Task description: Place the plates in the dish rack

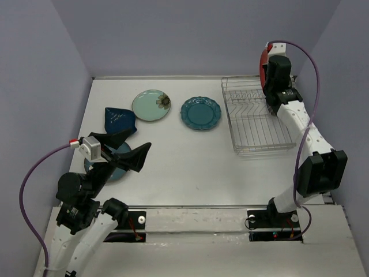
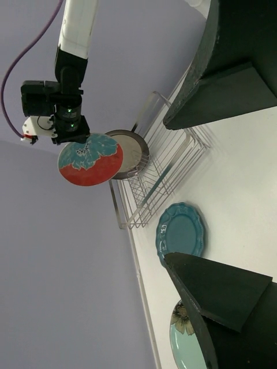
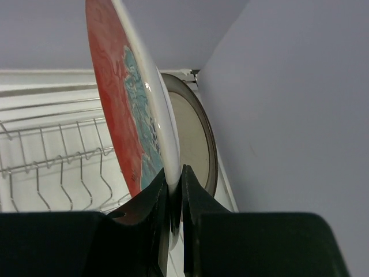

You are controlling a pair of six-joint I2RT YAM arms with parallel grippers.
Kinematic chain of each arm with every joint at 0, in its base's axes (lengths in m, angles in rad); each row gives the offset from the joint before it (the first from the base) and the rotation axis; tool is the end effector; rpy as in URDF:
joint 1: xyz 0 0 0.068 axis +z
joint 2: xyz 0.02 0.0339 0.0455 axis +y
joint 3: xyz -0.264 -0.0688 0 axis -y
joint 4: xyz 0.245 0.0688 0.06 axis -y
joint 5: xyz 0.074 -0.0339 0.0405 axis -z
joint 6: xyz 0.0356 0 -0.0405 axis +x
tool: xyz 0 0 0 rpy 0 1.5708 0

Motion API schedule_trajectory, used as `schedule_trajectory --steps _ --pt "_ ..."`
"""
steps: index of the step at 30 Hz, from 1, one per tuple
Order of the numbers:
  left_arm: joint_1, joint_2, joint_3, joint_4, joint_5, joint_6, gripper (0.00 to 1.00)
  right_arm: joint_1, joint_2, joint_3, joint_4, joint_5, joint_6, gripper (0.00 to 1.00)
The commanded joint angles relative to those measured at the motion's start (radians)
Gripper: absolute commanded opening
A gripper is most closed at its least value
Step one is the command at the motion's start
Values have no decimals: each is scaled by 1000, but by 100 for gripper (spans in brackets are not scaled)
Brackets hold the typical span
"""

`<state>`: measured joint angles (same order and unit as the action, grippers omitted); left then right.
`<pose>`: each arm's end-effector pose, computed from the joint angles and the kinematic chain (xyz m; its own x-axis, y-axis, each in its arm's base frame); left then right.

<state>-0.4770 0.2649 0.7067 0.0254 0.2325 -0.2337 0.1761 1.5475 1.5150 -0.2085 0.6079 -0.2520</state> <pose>0.0478 -0.0339 0.3905 0.2435 -0.3795 -0.8926 0.7051 0.7012 -0.1058 0.3589 0.0432 0.4048 -0.3279 -0.2662 -0.9064 0.3310 0.8663 -0.3741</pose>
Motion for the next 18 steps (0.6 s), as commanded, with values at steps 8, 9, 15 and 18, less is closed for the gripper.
schedule_trajectory --steps 8,9,15,18 --pt "-14 -7 16 47 8 2 99 -81 37 88 250 -40 -76 7" --pt "-14 -7 17 47 7 2 99 -81 43 73 250 -42 -72 7" --pt "-14 -1 16 47 8 0 99 -121 62 24 254 -53 -36 7" --pt "-14 0 16 47 7 2 99 -121 71 -4 254 -66 -10 7"
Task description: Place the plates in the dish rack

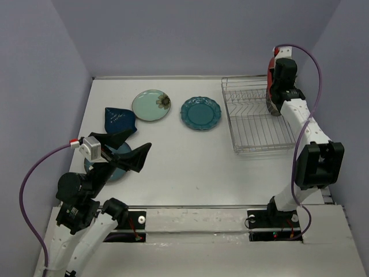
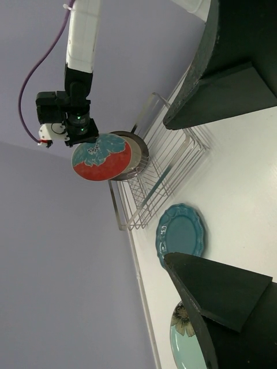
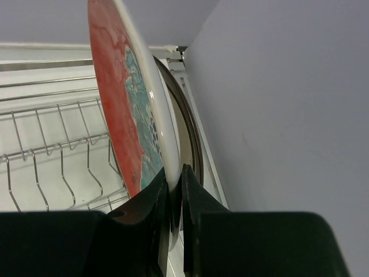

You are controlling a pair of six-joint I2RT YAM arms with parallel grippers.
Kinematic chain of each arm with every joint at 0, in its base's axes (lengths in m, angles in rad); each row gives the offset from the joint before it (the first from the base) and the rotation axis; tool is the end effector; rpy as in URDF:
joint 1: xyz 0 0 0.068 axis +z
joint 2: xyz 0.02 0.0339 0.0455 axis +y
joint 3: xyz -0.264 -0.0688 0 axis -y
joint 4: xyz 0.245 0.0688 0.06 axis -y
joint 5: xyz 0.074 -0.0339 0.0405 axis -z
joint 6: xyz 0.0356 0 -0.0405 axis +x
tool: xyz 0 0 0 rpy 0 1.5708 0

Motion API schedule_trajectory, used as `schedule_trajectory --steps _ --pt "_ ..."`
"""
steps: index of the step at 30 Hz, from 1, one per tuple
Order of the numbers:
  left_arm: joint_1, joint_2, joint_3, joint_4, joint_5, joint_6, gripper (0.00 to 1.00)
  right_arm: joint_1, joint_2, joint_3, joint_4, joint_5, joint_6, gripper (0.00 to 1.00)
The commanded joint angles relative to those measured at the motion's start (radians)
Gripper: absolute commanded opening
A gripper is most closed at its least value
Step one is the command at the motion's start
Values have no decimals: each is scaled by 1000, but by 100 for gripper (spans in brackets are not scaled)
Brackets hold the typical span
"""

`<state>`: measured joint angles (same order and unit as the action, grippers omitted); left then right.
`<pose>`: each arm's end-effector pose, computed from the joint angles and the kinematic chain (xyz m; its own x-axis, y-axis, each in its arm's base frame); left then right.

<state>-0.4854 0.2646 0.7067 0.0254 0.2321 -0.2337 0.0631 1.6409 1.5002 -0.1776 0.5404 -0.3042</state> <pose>0.0474 -0.0343 0.3906 0.2406 -0.3817 -0.8924 0.7107 0.6955 -0.1059 0.3891 0.0062 0.3692 -0.4279 -0.2844 -0.8579 0.3201 0.8400 -0.4381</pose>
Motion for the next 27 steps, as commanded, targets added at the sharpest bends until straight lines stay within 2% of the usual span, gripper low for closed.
schedule_trajectory --steps 1,7,21,22,24,25,27 --pt "-5 4 16 47 6 2 99 -8 -16 -4 224 -8 60 7" --pt "-5 10 14 45 -22 -10 99 -8 0 -57 224 -33 126 7" --pt "-4 22 7 57 -31 -27 99 -8 49 -143 244 -31 160 7" --pt "-2 28 5 59 -37 -32 99 -8 56 -147 244 -11 168 9" --pt "-4 42 1 62 -66 -49 99 -8 66 -144 244 12 191 20" --pt "-2 48 -1 61 -79 -55 99 -8 66 -143 241 19 197 37" --pt "-4 68 -3 57 -97 -64 99 -8 53 -124 233 30 221 57"
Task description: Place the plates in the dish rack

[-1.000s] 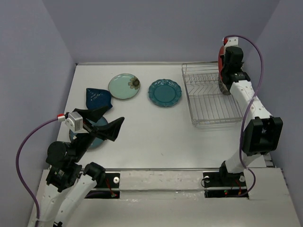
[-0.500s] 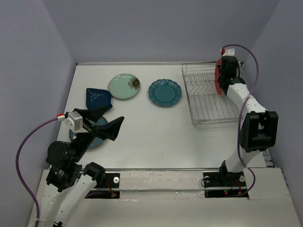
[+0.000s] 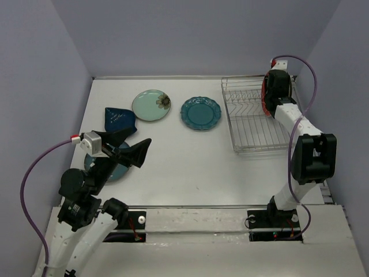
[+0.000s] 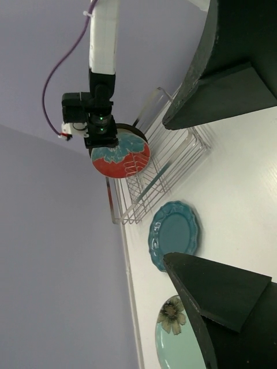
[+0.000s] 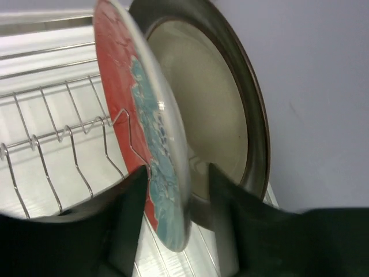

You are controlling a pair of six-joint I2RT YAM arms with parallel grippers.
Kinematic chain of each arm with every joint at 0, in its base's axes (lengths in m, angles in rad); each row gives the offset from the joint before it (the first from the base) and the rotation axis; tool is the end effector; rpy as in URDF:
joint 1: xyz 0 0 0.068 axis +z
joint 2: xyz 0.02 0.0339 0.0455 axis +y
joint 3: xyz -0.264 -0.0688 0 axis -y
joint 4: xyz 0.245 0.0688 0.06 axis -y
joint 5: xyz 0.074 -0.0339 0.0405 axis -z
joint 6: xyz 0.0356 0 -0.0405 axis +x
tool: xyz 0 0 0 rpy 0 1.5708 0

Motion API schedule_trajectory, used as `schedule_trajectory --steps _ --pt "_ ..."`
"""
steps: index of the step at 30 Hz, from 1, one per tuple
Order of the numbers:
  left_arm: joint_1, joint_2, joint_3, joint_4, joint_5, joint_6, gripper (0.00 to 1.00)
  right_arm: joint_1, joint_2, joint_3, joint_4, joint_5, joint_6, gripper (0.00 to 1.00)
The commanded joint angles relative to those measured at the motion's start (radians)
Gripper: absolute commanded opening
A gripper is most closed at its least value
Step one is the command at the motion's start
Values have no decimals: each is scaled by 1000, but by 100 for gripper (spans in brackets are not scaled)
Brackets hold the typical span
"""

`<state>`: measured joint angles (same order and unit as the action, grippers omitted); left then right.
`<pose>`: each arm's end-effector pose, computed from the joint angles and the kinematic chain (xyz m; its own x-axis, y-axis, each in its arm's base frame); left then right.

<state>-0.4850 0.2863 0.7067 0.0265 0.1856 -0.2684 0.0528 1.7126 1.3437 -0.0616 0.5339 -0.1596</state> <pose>0.0537 -0.0357 0.3899 0.2081 -0.4043 -0.8907 0.6851 0.7101 -0.1622 0.4030 0.0032 0.2988 -0.4776 -0.1622 -0.8635 0.3449 0.8693 -0.3541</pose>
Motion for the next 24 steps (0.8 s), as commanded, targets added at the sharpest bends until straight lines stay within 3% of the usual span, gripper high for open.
schedule_trajectory --steps 1,2,5,12,16,19,22,24 --pt "-3 71 -3 49 -69 -34 99 2 -25 43 109 41 89 64" --pt "0 86 0 41 -75 -41 99 2 -42 64 85 41 115 73" --pt "6 152 8 24 -75 -71 99 2 -73 100 10 12 185 81" --pt "8 336 8 44 -64 -219 99 80 -275 75 -56 -83 324 87" --pt "6 503 -85 196 -77 -360 99 145 -469 -84 -57 -294 475 87" --pt "6 658 -101 308 -97 -417 86 220 -554 -194 -35 -362 517 87" --pt "5 778 -63 360 -133 -462 64 304 -645 -331 -9 -449 558 87" --pt "5 881 -3 365 -165 -471 62 344 -723 -434 14 -482 588 86"
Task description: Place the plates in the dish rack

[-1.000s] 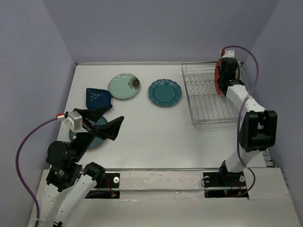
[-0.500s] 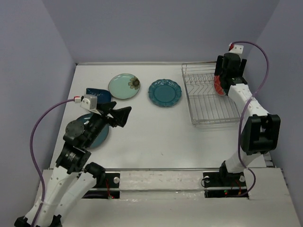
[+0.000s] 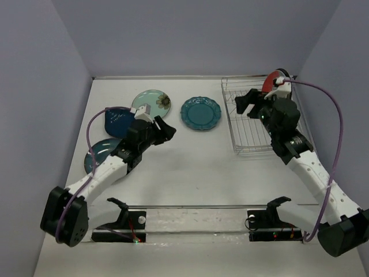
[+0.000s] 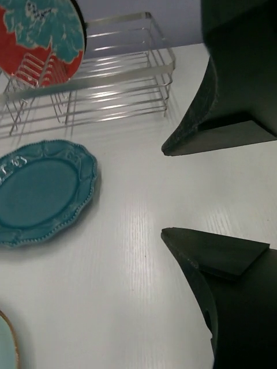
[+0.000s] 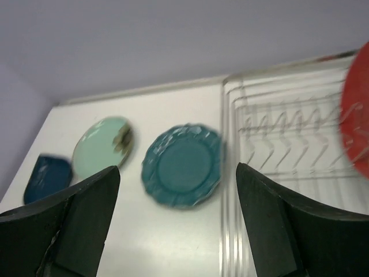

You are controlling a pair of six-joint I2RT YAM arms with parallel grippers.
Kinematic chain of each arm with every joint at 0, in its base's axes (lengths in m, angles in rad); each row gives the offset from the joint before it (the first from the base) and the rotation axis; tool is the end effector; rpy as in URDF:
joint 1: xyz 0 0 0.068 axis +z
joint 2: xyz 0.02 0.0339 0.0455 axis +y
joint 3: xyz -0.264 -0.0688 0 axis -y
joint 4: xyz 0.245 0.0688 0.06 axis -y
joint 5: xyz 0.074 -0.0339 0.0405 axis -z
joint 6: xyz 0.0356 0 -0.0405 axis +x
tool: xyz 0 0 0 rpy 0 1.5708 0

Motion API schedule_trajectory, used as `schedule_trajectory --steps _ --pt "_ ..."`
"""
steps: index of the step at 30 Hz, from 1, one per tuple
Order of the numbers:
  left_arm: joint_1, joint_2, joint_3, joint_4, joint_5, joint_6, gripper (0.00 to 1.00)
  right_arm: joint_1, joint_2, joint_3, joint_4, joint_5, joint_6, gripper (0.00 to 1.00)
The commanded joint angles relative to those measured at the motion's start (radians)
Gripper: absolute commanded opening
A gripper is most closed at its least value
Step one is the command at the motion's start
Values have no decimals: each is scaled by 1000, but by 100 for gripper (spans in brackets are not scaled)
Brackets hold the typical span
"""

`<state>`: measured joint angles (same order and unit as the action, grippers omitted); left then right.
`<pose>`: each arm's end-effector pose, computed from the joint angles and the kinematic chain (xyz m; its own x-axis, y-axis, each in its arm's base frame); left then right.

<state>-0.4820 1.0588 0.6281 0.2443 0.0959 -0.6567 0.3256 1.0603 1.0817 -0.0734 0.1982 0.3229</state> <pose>0.2163 -0.1170 0.2756 -0.4627 -0.4438 -0.7675 0.3312 0.7165 -0.6140 0.2329 0.0712 0.4034 -0.0871 0.2990 -0.9503 -0.1051 0.9458 0.3072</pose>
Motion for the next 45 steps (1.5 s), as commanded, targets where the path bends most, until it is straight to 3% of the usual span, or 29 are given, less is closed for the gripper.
schedule_trajectory --steps 1,6,13,21,26,27,32,35,36,37,45 --pt "-1 142 94 148 -85 -86 61 72 -95 -201 30 -157 116 86" --pt "0 381 211 167 -208 -112 60 82 -227 -331 63 -256 182 86" --pt "8 725 364 227 -161 -136 64 101 -273 -408 61 -319 200 85" --pt "28 928 528 265 -108 -184 65 101 -283 -457 101 -356 219 85" --pt "26 1030 591 297 -101 -211 55 101 -261 -471 139 -370 234 85" --pt "26 1044 596 308 -101 -221 49 101 -258 -471 142 -372 232 85" --pt "26 1089 562 400 -64 -282 40 110 -247 -470 146 -370 228 85" --pt "26 1080 519 449 -79 -296 24 110 -244 -471 146 -370 223 85" --pt "28 1074 512 463 -84 -294 9 110 -241 -471 146 -368 225 85" --pt "28 1054 501 469 -85 -290 6 110 -240 -470 144 -368 223 85" --pt "26 807 270 607 -131 -265 6 110 -221 -451 141 -414 228 85"
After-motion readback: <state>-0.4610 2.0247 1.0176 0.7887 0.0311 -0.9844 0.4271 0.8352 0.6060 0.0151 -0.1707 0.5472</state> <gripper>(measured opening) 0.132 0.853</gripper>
